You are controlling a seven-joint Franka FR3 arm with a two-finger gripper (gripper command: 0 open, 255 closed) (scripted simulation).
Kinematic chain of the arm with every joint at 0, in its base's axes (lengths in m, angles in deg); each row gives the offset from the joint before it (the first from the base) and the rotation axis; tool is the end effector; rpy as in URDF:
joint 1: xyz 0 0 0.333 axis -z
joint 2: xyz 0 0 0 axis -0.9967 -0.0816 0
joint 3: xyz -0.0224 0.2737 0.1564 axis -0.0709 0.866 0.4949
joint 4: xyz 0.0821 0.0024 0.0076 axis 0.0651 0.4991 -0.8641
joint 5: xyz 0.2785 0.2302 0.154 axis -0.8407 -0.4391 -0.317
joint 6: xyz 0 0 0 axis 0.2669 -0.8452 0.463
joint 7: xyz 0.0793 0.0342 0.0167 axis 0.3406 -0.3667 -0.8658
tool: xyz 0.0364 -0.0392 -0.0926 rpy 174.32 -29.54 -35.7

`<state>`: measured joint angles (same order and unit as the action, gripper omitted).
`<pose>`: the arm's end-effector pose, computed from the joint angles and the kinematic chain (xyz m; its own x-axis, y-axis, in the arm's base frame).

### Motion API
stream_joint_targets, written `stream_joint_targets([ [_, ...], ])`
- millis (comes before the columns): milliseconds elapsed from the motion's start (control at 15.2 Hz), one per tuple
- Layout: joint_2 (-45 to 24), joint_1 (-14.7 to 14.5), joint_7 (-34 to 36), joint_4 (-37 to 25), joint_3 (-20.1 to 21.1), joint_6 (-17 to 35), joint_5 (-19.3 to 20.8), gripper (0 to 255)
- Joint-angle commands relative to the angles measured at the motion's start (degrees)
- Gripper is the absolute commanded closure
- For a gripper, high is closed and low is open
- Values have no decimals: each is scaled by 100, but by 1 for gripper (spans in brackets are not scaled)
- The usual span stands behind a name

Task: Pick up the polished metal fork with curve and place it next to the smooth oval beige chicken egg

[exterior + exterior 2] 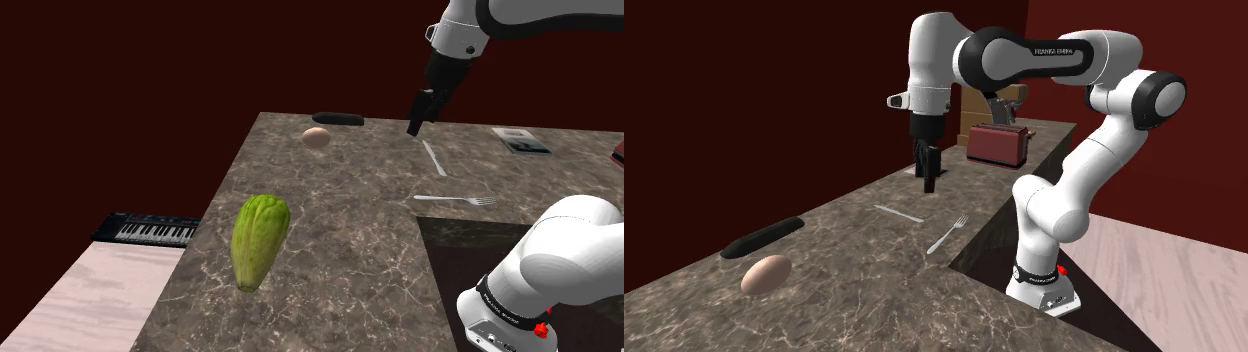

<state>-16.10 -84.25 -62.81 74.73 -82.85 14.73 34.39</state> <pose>0.3208 0.0051 0.5859 0.9940 0.0798 0.0746 0.0812 -0.9966 -0.0160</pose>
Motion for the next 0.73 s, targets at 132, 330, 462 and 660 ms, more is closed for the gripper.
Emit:
stream_joint_targets([
  [132, 260, -7, -319, 408, -157, 94, 122, 0],
  [330, 627, 11, -807, 982, -418, 225, 350, 0],
  [462, 853, 45, -1140, 1338, -611, 310, 532, 0],
  [660, 1155, 136, -1657, 1829, -933, 440, 856, 0],
])
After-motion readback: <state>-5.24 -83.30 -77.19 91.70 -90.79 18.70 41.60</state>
